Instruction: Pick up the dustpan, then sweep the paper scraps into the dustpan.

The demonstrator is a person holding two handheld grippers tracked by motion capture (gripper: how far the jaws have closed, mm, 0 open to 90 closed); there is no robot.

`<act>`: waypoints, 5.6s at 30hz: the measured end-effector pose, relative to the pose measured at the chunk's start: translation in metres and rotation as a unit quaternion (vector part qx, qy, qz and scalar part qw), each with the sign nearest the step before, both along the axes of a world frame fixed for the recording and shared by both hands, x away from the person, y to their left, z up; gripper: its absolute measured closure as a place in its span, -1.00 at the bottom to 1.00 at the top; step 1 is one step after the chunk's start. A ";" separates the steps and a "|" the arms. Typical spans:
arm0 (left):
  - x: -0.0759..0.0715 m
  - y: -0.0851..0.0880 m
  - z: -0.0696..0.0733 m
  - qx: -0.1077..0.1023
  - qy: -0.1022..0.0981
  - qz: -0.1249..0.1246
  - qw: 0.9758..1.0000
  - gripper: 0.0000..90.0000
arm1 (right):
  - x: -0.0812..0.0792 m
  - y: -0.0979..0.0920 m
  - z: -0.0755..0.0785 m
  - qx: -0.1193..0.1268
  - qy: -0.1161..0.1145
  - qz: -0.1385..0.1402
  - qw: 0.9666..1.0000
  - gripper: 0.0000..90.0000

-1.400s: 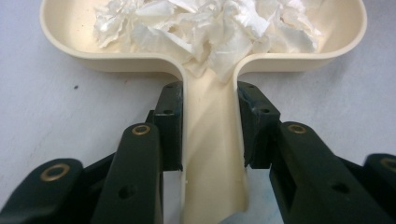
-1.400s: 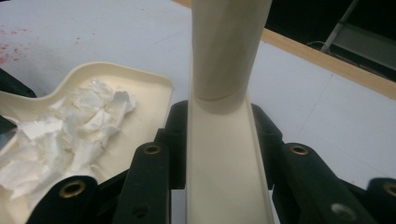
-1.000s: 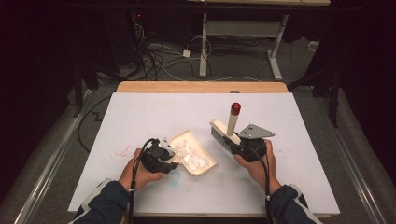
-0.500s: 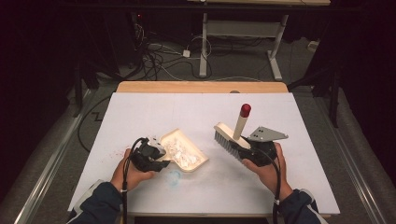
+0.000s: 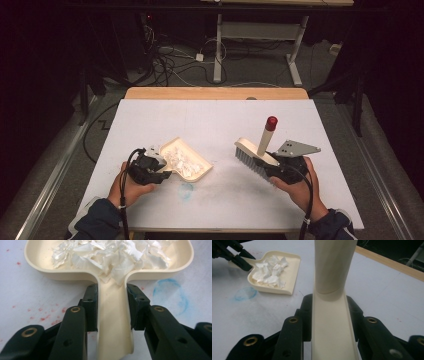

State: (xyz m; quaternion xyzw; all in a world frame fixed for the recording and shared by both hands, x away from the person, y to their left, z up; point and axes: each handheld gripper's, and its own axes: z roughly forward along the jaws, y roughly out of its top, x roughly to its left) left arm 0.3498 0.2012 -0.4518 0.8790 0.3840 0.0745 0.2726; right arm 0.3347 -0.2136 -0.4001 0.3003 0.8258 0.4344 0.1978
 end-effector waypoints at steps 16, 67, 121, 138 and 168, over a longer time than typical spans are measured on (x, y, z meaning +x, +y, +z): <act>-0.002 0.011 0.000 -0.001 -0.008 0.027 1.000 0.41 | -0.022 -0.022 0.006 -0.009 0.036 0.038 0.999 0.50; -0.010 0.076 -0.005 -0.008 -0.034 0.202 0.979 0.41 | -0.017 -0.093 0.002 -0.061 0.157 0.043 0.985 0.50; -0.004 0.044 -0.012 -0.032 -0.051 0.141 0.988 0.27 | 0.105 -0.105 -0.026 -0.045 0.130 -0.043 0.990 0.05; -0.031 0.047 0.001 -0.029 -0.157 0.094 0.983 -0.20 | 0.095 -0.076 -0.022 -0.015 0.032 -0.120 0.992 0.02; -0.046 0.028 -0.002 -0.016 -0.233 0.011 0.972 -0.54 | 0.070 -0.051 -0.001 0.014 -0.038 -0.119 0.992 -0.29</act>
